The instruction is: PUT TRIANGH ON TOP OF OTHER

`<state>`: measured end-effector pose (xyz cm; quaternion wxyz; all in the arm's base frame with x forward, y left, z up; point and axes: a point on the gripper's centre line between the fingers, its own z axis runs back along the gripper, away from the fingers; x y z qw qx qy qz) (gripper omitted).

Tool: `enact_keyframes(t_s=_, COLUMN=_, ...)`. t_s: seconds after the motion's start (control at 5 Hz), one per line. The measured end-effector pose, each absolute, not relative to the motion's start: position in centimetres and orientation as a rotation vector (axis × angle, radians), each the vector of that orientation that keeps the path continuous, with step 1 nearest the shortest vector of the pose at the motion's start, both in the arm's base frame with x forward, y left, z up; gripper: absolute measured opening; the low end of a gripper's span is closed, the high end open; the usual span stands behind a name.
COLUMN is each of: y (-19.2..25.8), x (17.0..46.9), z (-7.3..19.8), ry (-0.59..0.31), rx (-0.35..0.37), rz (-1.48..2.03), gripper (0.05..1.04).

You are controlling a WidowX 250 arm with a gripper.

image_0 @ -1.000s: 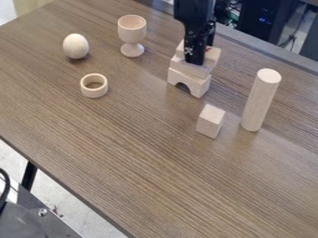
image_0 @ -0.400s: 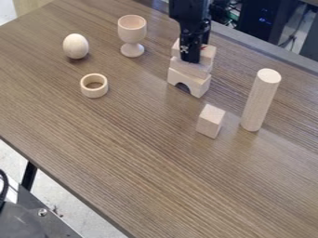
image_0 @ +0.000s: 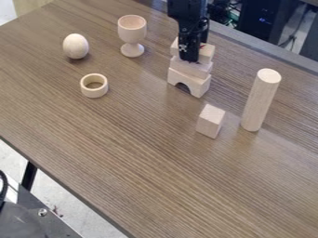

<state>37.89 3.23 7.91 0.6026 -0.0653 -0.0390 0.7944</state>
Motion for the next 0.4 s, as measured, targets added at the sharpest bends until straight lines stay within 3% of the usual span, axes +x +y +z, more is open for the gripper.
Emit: enact_keyframes(t_s=0.4, y=3.02, x=37.93, z=7.91, ry=-0.095, rx=-0.148, rz=1.829, gripper=0.556)
